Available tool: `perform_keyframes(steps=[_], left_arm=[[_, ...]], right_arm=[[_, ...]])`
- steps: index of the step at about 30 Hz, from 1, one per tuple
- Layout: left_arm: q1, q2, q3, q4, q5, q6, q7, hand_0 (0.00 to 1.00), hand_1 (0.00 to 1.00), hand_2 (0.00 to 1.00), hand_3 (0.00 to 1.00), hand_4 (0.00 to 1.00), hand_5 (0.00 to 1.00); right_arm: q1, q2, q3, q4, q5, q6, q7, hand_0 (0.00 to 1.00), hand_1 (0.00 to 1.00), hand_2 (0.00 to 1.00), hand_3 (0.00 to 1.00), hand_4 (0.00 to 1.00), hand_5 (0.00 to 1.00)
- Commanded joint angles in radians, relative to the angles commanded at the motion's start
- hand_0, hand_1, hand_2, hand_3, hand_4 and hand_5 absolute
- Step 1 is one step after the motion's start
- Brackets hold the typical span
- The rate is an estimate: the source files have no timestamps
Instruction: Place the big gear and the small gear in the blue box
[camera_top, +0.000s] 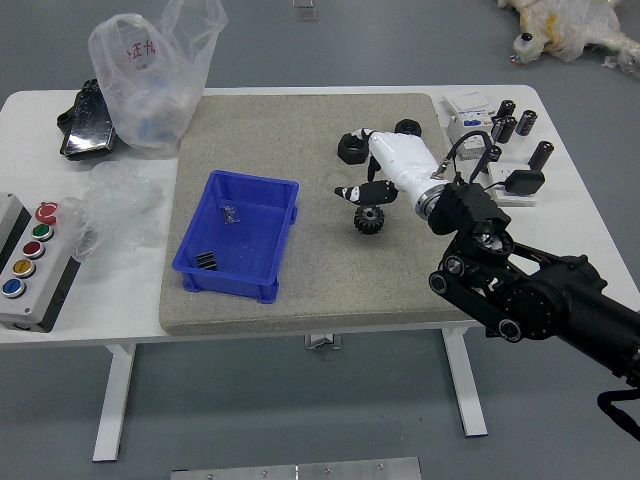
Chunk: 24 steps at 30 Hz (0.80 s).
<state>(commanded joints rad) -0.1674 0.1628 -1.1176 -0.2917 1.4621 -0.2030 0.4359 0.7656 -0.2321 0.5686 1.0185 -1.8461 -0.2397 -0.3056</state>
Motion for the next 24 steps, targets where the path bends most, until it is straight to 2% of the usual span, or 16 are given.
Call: perform_keyframes(steps=[1, 2, 13, 14, 19, 20, 24], left_arm=[[-0.001, 0.0, 0.001, 0.0, -0.001, 0.0, 0.0, 0.87, 0.823, 0.831, 0.894, 0.915, 0.998], [-0.001, -0.001, 0.002, 0.0, -0.003, 0.0, -0.001, 0.867, 0.823, 0.831, 0.89, 0.914, 0.998], [-0.004, -0.003, 0.005, -0.001, -0.007, 0.001, -0.001, 0.864, 0.822, 0.832, 0.887, 0.913, 0.998], [-0.003, -0.003, 0.004, -0.001, -0.005, 0.001, 0.0, 0.861, 0.822, 0.831, 0.882, 0.909, 0.998], [-0.003, -0.002, 0.002, -0.001, -0.002, 0.002, 0.0, 0.861, 0.822, 0.831, 0.882, 0.909, 0.998], [-0.004, -0.002, 0.002, -0.001, -0.003, 0.003, -0.001, 0.858, 0.82, 0.83, 0.875, 0.905, 0.998], [-0.004, -0.002, 0.001, -0.002, -0.003, 0.003, -0.002, 0.858, 0.82, 0.83, 0.875, 0.905, 0.998]], right_arm=[[-0.004, -0.002, -0.002, -0.014, 0.007, 0.007, -0.001, 0.426, 0.729, 0.807, 0.824, 0.919, 0.408], [-0.008, -0.002, -0.004, -0.025, 0.011, 0.013, -0.001, 0.669, 0.845, 0.874, 0.872, 0.941, 0.427], [-0.012, 0.022, -0.081, -0.071, 0.062, 0.031, 0.0, 0.7, 0.845, 0.865, 0.871, 0.95, 0.438], [-0.01, 0.025, -0.092, -0.073, 0.067, 0.032, 0.0, 0.694, 0.831, 0.815, 0.842, 0.939, 0.425], [0.003, 0.043, -0.146, -0.1, 0.092, 0.021, 0.004, 0.694, 0.831, 0.815, 0.842, 0.939, 0.425], [0.006, 0.047, -0.158, -0.109, 0.1, 0.015, 0.007, 0.557, 0.662, 0.621, 0.689, 0.586, 0.221], [0.015, 0.054, -0.194, -0.134, 0.12, -0.007, 0.014, 0.557, 0.662, 0.621, 0.689, 0.586, 0.221]])
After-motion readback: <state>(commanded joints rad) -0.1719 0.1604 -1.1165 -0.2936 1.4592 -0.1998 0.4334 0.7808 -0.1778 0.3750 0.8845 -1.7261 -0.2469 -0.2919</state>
